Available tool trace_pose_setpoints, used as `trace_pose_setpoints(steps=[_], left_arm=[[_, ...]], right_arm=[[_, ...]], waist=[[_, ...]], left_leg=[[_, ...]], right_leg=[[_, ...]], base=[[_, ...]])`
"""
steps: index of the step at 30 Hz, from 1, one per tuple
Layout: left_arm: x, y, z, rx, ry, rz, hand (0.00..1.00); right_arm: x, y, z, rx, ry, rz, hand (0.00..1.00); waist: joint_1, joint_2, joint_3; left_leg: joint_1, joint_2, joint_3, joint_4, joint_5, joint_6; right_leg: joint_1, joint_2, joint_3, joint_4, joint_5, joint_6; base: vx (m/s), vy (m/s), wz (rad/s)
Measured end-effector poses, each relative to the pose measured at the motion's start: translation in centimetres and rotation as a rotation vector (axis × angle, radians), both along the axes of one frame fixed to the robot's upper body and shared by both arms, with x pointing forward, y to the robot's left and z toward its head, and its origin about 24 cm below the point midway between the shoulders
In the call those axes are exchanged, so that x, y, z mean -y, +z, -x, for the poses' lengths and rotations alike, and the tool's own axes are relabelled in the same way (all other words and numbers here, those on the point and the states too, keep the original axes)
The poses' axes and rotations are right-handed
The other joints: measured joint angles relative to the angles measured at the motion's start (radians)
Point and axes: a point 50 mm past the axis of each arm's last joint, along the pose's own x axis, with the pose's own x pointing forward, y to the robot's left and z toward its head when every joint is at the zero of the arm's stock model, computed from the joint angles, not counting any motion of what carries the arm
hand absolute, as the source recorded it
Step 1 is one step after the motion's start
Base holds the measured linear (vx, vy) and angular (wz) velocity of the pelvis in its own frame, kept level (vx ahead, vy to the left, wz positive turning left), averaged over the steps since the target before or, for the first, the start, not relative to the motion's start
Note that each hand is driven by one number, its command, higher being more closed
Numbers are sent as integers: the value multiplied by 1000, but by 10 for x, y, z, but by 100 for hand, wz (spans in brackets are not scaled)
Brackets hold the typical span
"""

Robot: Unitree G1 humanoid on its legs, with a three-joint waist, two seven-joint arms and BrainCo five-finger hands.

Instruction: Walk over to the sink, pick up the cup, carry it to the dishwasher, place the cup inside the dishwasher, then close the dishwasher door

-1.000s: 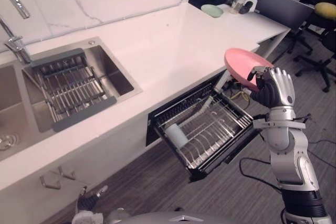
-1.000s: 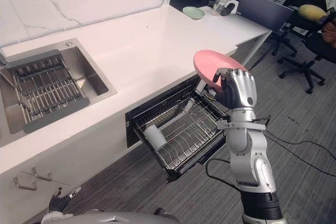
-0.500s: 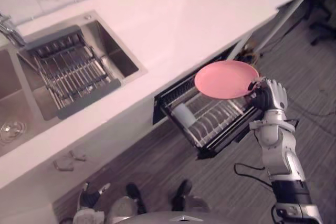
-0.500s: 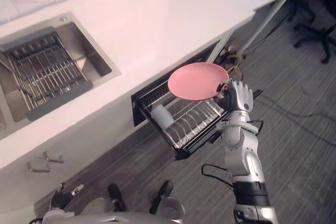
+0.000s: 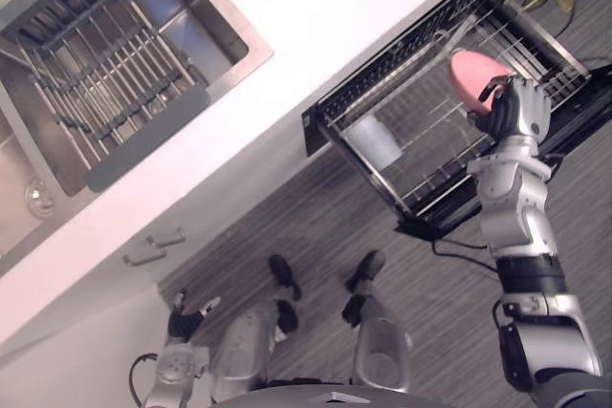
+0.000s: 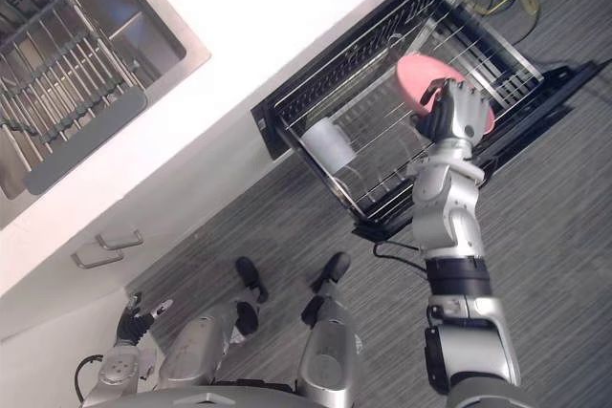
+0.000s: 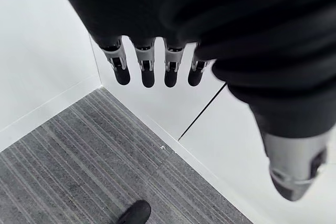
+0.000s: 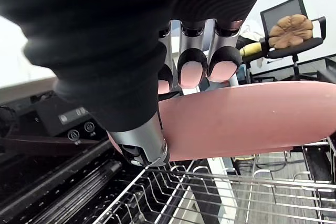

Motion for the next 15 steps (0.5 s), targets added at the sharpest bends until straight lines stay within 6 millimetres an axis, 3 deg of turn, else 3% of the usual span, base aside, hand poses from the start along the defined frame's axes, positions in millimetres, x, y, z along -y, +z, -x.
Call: trace_pose_setpoints(steps=[6, 8, 11, 12, 15], left_arm=[[19, 3, -11, 33, -65, 44, 0], [25, 3, -11, 35, -74, 66, 0], [28, 3, -11, 38, -86, 74, 0], [29, 3, -11, 38, -97, 76, 0], [32, 3, -11, 42, -131, 75, 0]], right_arm=[[17, 42, -21, -21, -69, 72, 100], [25, 47, -25, -50, -99, 68, 100], [33, 38, -30, -129, -110, 33, 100], [36, 36, -30, -142, -117, 20, 0], [48, 32, -31, -167, -159, -35, 0]], waist=[[17, 85, 39], [30, 91, 37], [47, 94, 35], [47, 96, 34], [49, 107, 26]], left_leg=[[-81, -37, -45, -4, 25, 23], [-104, -51, -61, -7, 47, 25], [-112, -60, -98, -7, 52, 24], [-114, -66, -119, -7, 56, 21], [-121, -79, -168, -7, 59, 17]], right_leg=[[-86, -38, 3, 24, 15, 5], [-111, -51, 6, 24, 23, 6], [-118, -58, 7, 25, 25, 6], [-120, -64, 6, 28, 25, 6], [-122, -75, -1, 29, 28, 11]], base=[[10, 32, 11], [24, -18, 8], [38, -49, 5], [41, -48, 9], [36, -47, 12]])
